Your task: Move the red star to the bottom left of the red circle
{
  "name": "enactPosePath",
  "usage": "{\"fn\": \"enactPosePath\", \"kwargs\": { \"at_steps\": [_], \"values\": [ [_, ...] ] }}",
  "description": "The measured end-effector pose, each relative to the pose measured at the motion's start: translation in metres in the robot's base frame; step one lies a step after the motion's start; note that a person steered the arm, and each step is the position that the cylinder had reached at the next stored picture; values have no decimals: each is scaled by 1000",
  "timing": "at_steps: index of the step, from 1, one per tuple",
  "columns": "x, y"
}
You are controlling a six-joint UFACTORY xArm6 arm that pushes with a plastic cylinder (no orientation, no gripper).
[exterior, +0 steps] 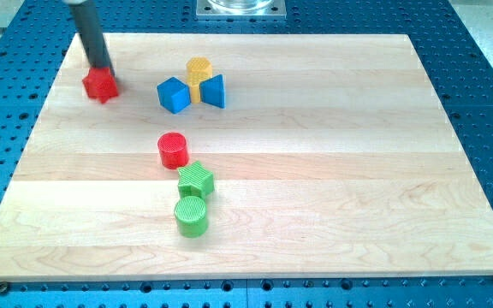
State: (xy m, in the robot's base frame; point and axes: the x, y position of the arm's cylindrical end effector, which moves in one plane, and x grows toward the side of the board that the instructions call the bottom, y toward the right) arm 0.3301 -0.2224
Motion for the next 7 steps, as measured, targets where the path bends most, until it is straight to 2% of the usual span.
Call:
{"fn": "enactPosePath", "kwargs": {
  "at_steps": [1, 2, 3, 4, 5, 7],
  "values": [
    [-4, -3],
    [27, -25],
    [76, 22],
    [96, 33],
    [119, 87],
    [107, 88]
  ]
}}
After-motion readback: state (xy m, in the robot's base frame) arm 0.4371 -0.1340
